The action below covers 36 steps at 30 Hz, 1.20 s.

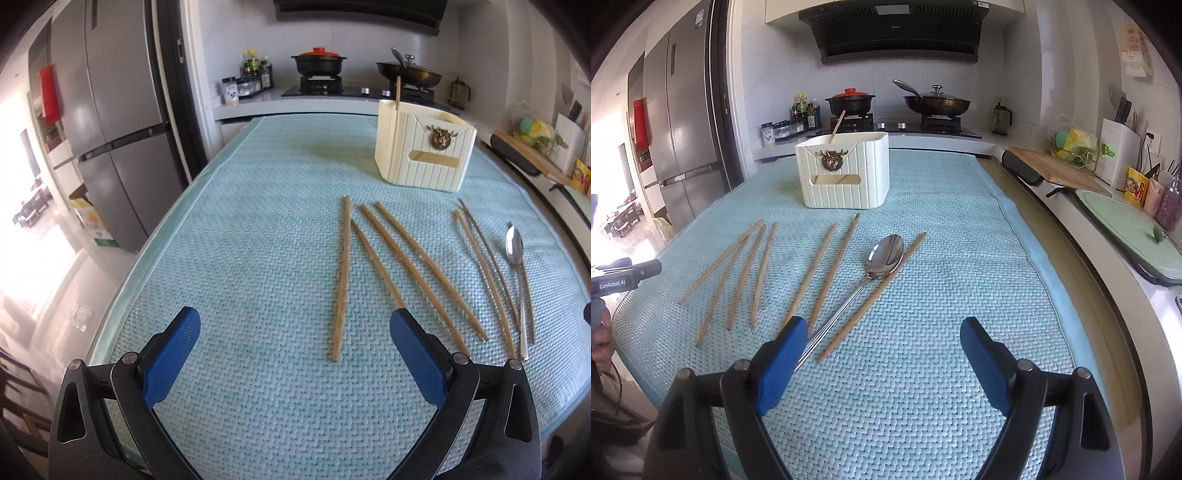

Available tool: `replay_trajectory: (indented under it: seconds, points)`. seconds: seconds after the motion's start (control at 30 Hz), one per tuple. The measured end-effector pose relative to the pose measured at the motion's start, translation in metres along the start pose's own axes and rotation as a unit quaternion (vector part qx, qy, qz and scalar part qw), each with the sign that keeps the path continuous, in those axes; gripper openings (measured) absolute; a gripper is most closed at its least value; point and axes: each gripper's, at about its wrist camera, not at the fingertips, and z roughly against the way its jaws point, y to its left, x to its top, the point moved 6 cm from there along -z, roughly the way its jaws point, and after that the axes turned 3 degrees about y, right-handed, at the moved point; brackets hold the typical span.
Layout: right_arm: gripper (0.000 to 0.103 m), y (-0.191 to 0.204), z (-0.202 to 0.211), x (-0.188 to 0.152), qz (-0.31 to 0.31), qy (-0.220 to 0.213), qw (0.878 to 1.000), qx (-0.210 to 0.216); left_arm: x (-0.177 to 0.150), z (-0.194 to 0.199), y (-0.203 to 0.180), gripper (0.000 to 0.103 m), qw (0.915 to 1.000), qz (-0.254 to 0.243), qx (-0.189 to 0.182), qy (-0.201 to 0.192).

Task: Organize utensils
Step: 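Lower the right tool onto a wooden chopstick beside the spoon and grasp it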

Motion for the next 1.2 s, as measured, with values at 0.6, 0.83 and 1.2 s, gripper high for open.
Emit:
replay_trajectory:
  seconds: [0.6,0.83,1.2]
  points:
    - [0.037,0.005,-0.096,0.020,-0.002,0.099,0.995,0.022,-0.006,-0.017,0.003,0.102,0.9991,0.017,-0.026,0.028]
    - [0.013,0.003,-0.120,0.017,-0.002,0.115,0.993,-0.012,-0.009,-0.022,0.010,0.102,0.9991,0.012,-0.013,0.037]
    - [0.013,-0.024,-0.086,-0.009,-0.019,0.134,0.989,-0.063,0.014,-0.076,-0.006,0.102,0.9940,-0.062,-0.040,0.081]
